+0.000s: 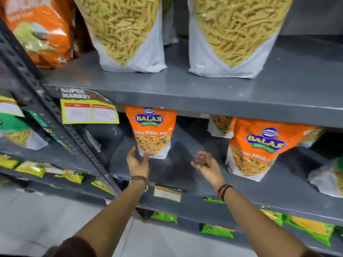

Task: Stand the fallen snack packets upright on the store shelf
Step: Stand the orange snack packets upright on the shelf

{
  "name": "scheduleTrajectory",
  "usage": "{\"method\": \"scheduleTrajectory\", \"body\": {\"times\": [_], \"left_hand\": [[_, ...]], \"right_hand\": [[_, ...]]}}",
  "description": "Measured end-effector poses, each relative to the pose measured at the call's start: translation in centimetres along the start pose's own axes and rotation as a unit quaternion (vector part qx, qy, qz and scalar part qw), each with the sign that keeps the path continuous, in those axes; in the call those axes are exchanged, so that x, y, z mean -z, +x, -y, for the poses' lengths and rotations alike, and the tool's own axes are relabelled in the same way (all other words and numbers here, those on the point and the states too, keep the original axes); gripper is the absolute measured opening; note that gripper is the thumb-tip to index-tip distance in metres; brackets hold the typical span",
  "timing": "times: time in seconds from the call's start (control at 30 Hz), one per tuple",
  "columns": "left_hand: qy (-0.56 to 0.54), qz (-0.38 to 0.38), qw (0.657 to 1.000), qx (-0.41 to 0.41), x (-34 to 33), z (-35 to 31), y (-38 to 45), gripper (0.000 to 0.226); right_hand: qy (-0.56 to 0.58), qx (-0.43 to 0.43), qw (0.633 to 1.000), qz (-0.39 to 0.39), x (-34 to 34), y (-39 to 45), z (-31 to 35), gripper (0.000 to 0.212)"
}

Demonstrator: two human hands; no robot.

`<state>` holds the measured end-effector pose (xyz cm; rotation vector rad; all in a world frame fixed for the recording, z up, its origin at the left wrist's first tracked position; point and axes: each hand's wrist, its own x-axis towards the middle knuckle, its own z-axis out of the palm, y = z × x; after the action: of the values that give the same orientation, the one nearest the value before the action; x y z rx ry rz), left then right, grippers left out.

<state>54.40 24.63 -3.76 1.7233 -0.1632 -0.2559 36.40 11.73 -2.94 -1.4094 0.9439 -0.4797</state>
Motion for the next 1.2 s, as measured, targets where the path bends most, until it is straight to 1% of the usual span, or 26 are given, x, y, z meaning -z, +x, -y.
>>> {"method": "scheduleTrajectory", "body": {"times": [0.07,0.13,0.2,0.27,0.3,0.37,0.43,0.5,0.63,0.77,0.9,1.0,1.03,1.07,1.1,1.13,1.17,1.2], "left_hand": [[0.04,0.056,0.998,0.01,1.3,-0.4,3.6,0.075],[0.066,0.127,0.99,0.009,1.8,-0.7,6.5,0.087],[0.085,0.193,0.977,-0.023,2.3,-1.0,8.8,0.091],[0.116,0.256,0.958,-0.057,2.6,-1.3,10.6,0.086],[0.13,0.278,0.95,-0.063,2.6,-1.4,11.0,0.082],[0.122,0.306,0.942,-0.058,2.9,-1.7,11.6,0.074],[0.104,0.31,0.943,-0.057,3.0,-1.8,11.5,0.071],[0.097,0.307,0.945,-0.057,3.1,-2.0,11.4,0.07],[0.089,0.308,0.946,-0.044,3.8,-2.1,11.4,0.07],[0.105,0.31,0.944,-0.029,4.5,-2.2,11.6,0.074],[0.141,0.29,0.947,-0.01,4.8,-1.8,12.1,0.09],[0.187,0.222,0.957,-0.011,5.3,-1.2,11.6,0.092],[0.211,0.2,0.957,-0.005,5.5,-1.0,11.0,0.09],[0.235,0.197,0.952,0.002,5.6,-0.7,10.3,0.083],[0.258,0.215,0.942,-0.001,5.5,-0.1,9.4,0.069],[0.277,0.236,0.931,-0.008,5.4,0.5,8.4,0.05],[0.289,0.249,0.924,-0.007,5.2,1.2,7.2,0.037],[0.292,0.256,0.922,0.002,4.8,1.9,6.1,0.033]], "right_hand": [[-0.024,0.017,0.999,0.019,-2.7,1.7,1.3,0.061],[-0.025,0.019,0.999,0.027,-5.2,3.3,2.4,0.076],[-0.024,0.024,0.999,0.035,-7.6,4.8,3.2,0.086],[-0.028,0.032,0.998,0.044,-9.4,5.7,3.4,0.084],[-0.029,0.032,0.998,0.048,-10.0,5.9,3.4,0.078],[-0.037,0.031,0.998,0.042,-11.1,5.9,3.3,0.063],[-0.04,0.034,0.999,0.012,-11.6,5.6,3.3,0.054],[-0.044,0.036,0.998,-0.015,-11.8,5.3,3.2,0.051],[-0.059,0.035,0.997,-0.034,-12.5,4.6,3.0,0.053],[-0.065,0.031,0.996,-0.047,-13.2,4.2,3.1,0.056],[-0.079,0.027,0.996,-0.036,-13.3,4.3,3.3,0.057],[-0.117,0.025,0.993,-0.001,-12.8,4.4,2.9,0.062],[-0.135,0.017,0.991,0.004,-12.4,4.4,2.5,0.067],[-0.145,0.004,0.989,-0.003,-11.7,4.3,2.1,0.07],[-0.148,-0.009,0.989,-0.018,-10.8,4.0,1.6,0.069],[-0.149,-0.015,0.988,-0.038,-9.7,3.6,1.0,0.063],[-0.15,-0.012,0.987,-0.064,-8.4,3.1,0.4,0.053],[-0.155,-0.005,0.983,-0.094,-7.0,2.4,-0.4,0.043]]}}
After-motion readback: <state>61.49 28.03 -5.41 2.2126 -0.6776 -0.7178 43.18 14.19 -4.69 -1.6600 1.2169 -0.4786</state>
